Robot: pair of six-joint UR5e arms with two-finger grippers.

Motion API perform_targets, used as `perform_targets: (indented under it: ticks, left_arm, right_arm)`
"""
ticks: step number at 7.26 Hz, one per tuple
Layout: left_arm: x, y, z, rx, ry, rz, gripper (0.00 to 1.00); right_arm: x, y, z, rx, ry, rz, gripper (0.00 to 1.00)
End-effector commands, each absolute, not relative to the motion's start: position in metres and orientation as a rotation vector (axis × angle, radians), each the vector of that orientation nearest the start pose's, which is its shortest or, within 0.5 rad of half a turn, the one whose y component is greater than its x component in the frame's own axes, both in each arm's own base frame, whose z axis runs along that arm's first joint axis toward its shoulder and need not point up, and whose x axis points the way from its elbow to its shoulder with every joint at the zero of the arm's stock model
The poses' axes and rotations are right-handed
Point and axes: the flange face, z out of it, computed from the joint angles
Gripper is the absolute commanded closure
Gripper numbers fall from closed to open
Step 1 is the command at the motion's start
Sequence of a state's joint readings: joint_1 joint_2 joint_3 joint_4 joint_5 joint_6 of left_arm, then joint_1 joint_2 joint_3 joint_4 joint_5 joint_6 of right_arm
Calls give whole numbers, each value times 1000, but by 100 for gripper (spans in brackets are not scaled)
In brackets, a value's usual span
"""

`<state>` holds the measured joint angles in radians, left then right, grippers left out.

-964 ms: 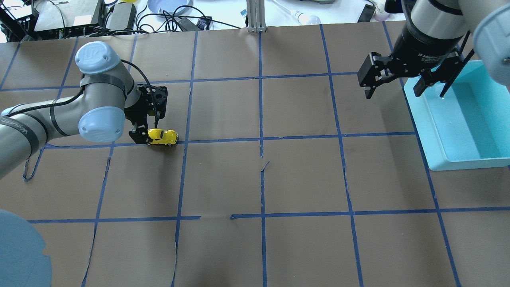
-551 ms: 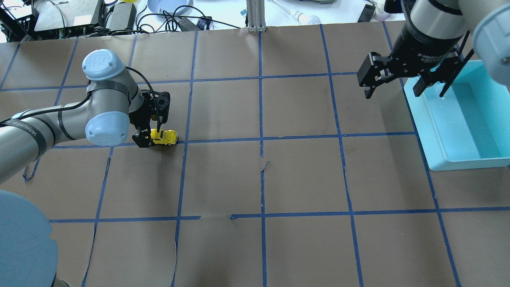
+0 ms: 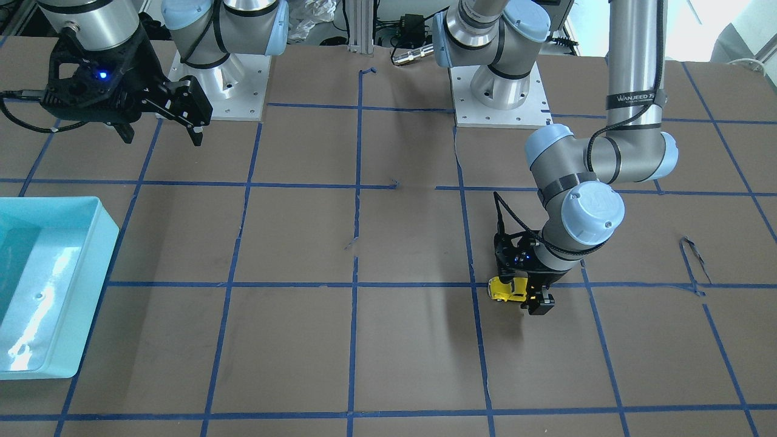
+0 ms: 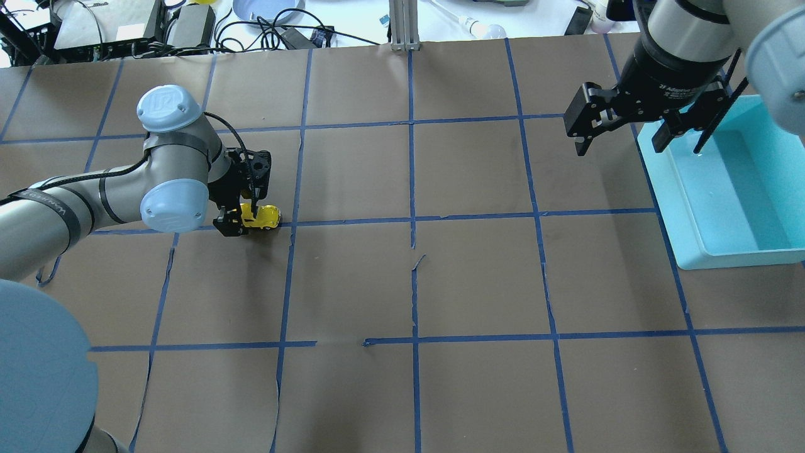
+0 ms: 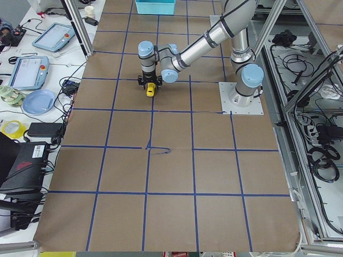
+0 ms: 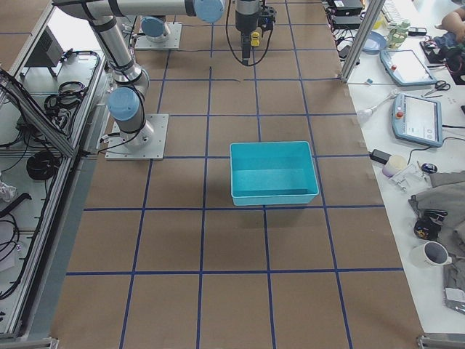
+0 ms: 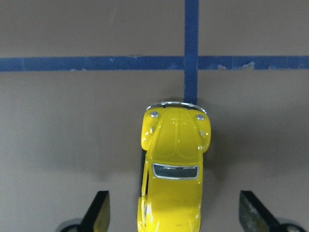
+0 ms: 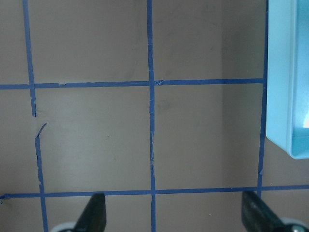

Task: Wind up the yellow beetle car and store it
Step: 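Close the left gripper on the yellow car's body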

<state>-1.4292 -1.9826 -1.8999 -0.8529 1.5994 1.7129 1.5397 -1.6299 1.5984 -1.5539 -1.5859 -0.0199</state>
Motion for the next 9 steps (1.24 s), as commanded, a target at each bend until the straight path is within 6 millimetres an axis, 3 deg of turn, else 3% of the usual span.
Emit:
perform_targets:
  ticks: [1, 2, 5, 8, 9]
  left_arm:
    - [-52, -571, 183, -2219, -2212, -34, 53]
    - [-51, -572, 182, -2221, -2214, -33, 71]
    - [-38, -575, 184, -2220, -2237, -27, 74]
    - [8, -573, 180, -2214, -2237, -25, 74]
    - [13, -573, 180, -2227, -2227, -32, 74]
  right_arm:
    - [118, -472, 501, 17, 3154, -24, 0]
    - [118, -472, 501, 17, 3154, -24, 0]
    - [118, -472, 501, 17, 3153, -24, 0]
    - [118, -472, 501, 15, 3153, -24, 0]
    - [118, -472, 501, 15, 3153, -24, 0]
